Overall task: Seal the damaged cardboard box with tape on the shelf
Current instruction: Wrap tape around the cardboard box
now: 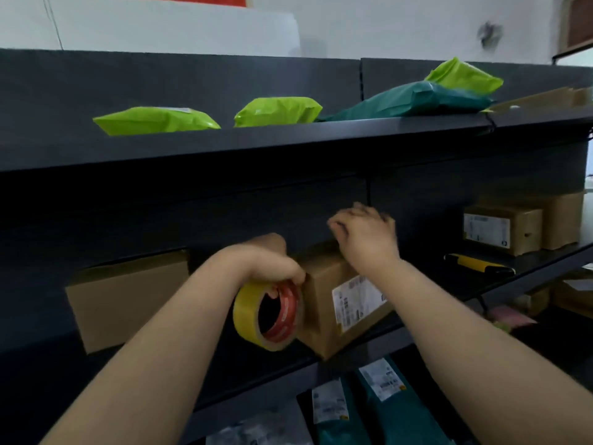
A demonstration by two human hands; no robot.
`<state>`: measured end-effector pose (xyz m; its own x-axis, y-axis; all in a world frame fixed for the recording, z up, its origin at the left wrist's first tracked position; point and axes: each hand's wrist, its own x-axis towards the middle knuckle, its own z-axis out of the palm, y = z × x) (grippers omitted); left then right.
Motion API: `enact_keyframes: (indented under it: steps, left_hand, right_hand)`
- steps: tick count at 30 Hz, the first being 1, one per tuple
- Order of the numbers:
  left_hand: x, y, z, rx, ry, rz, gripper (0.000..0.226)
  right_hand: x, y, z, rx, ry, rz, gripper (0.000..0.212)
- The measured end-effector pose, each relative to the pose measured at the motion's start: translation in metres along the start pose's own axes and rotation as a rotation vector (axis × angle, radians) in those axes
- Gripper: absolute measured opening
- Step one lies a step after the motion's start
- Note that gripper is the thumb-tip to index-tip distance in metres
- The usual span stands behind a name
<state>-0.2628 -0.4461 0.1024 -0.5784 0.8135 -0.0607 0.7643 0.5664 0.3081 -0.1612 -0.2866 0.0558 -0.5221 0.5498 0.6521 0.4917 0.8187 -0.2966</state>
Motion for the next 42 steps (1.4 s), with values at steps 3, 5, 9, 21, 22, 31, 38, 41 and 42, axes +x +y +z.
enact_keyframes:
  steps: [3,5,9,21,22,31,38,41,42]
  left_hand:
    - [0.003,-0.001,0.012,-0.147,0.076,0.035,0.036]
    - [-0.006,-0.01,0.022,-0.251,0.081,0.049,0.06]
    - [-0.022,-0.018,0.067,-0.614,0.232,0.189,0.062]
    - [-0.039,0.071,0.125,-0.911,0.641,0.197,0.048]
    - [-0.043,0.076,0.125,-0.919,0.662,0.186,0.044]
    - [-0.058,0.088,0.171,-1.149,0.609,0.214,0.048]
    - [-0.054,0.095,0.219,-0.903,0.665,-0.093,0.053]
    - [-0.053,0.097,0.214,-0.933,0.623,-0.076,0.045]
    - [-0.054,0.098,0.213,-0.992,0.576,-0.067,0.042]
  right_hand:
    - [-0.023,-0.019,0.009,0.175,-0.245,-0.154,0.051]
    - [-0.025,-0.006,0.016,0.137,-0.204,-0.32,0.065]
    - [-0.012,0.028,0.023,0.312,-0.162,-0.414,0.055]
    - [-0.014,0.072,-0.004,0.522,-0.205,-0.463,0.025]
    - [-0.017,0.073,-0.006,0.523,-0.191,-0.48,0.024]
    - [-0.027,0.078,0.019,0.79,-0.059,-0.418,0.022]
    - [-0.021,0.086,0.018,0.87,-0.183,-0.399,0.022]
    - [-0.023,0.084,0.017,0.899,-0.187,-0.392,0.02]
    - [-0.024,0.084,0.014,0.904,-0.184,-0.397,0.019]
